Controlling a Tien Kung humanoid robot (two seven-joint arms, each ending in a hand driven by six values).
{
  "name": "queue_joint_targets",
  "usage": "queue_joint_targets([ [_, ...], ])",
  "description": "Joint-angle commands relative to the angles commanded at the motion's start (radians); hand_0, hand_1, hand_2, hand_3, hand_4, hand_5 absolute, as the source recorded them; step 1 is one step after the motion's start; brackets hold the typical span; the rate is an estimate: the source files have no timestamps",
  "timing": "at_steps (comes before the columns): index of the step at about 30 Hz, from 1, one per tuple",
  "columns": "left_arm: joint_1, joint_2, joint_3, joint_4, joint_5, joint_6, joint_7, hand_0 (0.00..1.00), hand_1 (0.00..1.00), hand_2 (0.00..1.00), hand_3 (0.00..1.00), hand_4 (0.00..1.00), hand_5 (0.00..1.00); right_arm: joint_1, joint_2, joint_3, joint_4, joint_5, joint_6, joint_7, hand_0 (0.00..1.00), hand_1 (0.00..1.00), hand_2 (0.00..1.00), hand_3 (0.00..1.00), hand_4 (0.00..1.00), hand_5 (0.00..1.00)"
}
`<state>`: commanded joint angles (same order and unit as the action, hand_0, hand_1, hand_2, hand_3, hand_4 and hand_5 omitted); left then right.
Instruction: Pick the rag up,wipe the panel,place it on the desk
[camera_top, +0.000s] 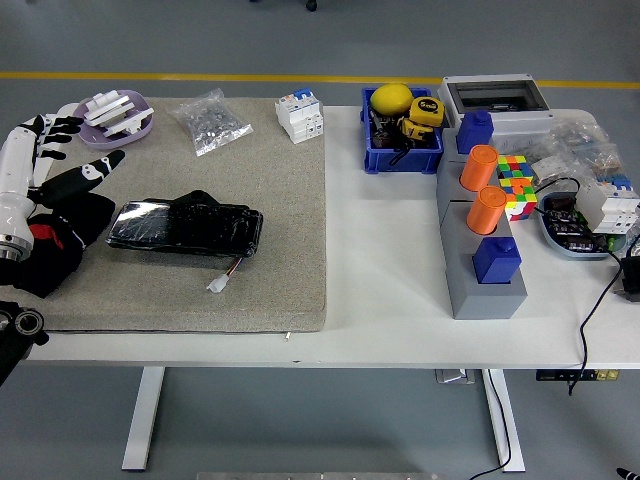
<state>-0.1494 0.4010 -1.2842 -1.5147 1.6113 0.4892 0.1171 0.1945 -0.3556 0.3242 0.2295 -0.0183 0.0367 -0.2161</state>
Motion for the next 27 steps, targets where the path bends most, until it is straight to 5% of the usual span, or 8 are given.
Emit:
queue_joint_targets([
  [10,0.001,-0.028,-0.048,0.002,-0.223,-0.033,-0.098,0.497,0.653,0.664,0.642,0.997,0.435,0.0,0.009,-0.002,-0.003,0.002,0.0,0.003,0.709,0.624,0.684,0.632,0.998,0.552],
  [11,0.001,-0.032,-0.061,0.014,-0.268,-0.049,-0.121,0.486,0.641,0.592,0.576,0.873,0.294,-0.001,0.01,-0.002,-0.004,0.002,0.0,0.003,0.709,0.624,0.684,0.632,0.998,0.552],
  [13,0.001,-0.036,-0.081,0.033,-0.352,-0.081,-0.143,0.486,0.641,0.592,0.576,0.873,0.294,-0.002,0.011,0.0,-0.005,-0.001,0.0,0.002,0.709,0.624,0.684,0.632,0.998,0.552],
  [27,0.044,0.026,-0.184,0.18,-0.944,-0.482,-0.207,0.46,0.567,0.586,0.588,0.811,0.178,-0.007,0.011,-0.023,-0.005,0.024,0.001,0.011,0.708,0.625,0.684,0.632,0.998,0.551],
])
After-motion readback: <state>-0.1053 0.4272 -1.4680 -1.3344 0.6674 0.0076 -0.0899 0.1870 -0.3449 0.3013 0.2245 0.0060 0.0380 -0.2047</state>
